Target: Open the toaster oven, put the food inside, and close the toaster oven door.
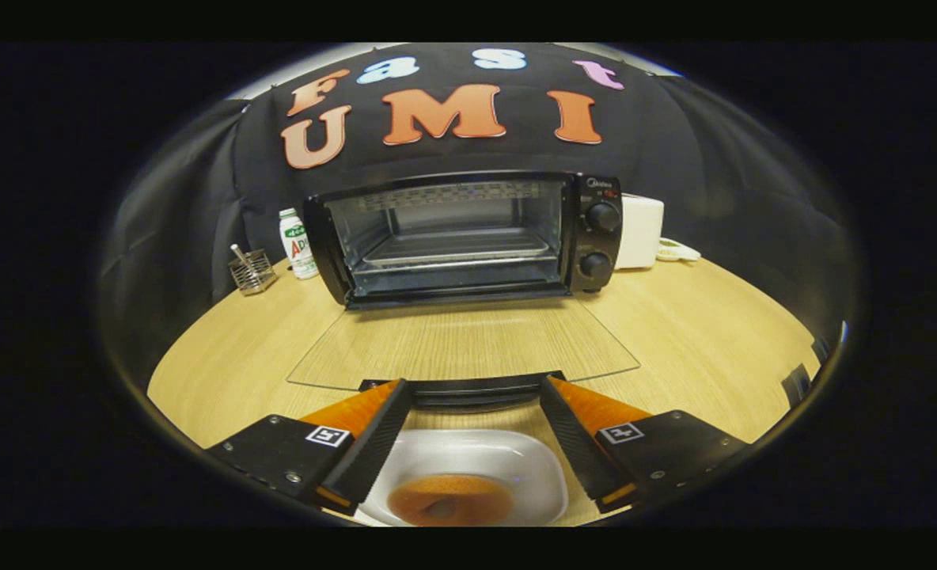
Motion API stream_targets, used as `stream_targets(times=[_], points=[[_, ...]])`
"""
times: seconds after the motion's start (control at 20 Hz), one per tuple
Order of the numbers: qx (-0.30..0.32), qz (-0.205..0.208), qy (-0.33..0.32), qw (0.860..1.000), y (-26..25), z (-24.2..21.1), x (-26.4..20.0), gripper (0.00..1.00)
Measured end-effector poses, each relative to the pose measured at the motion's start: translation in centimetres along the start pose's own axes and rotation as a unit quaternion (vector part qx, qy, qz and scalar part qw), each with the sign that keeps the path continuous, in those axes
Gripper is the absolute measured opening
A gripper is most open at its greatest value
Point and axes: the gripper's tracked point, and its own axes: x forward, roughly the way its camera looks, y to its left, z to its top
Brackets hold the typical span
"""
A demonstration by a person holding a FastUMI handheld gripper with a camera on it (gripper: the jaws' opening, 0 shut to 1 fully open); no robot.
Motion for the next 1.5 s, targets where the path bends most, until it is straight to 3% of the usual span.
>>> stream_targets(times=[0.35, 0.95, 1.15, 1.5], points=[[0.025, 0.020, -0.014, 0.999, 0.3, 0.8, -2.1, 0.98], [-0.026, 0.013, -0.098, 0.995, 2.0, -2.1, -9.7, 0.98], [-0.038, -0.008, -0.107, 0.993, 1.5, -3.1, -9.9, 0.98], [-0.038, -0.009, -0.057, 0.998, 1.3, -6.7, -7.7, 0.98]])
